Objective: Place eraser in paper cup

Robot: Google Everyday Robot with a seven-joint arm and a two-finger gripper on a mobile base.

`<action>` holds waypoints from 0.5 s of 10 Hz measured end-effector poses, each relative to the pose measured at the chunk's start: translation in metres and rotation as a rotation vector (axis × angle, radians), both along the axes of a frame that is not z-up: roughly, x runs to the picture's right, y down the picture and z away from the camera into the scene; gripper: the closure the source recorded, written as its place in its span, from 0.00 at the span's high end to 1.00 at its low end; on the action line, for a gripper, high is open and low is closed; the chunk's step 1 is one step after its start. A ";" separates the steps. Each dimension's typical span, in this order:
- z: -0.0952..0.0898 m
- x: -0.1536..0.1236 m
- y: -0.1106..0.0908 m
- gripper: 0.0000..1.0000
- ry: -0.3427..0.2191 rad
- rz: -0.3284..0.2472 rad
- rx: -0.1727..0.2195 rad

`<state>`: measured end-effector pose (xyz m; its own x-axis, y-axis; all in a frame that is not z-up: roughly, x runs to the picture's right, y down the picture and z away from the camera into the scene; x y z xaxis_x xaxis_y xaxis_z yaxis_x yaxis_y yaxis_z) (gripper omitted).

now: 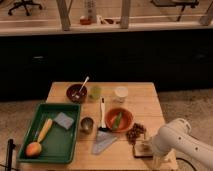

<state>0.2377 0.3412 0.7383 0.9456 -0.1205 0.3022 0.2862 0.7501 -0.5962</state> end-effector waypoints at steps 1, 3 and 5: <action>0.003 -0.002 -0.002 0.67 -0.006 -0.003 0.001; 0.005 -0.004 -0.006 0.48 -0.009 -0.008 0.004; 0.006 -0.004 -0.018 0.27 -0.005 -0.011 0.018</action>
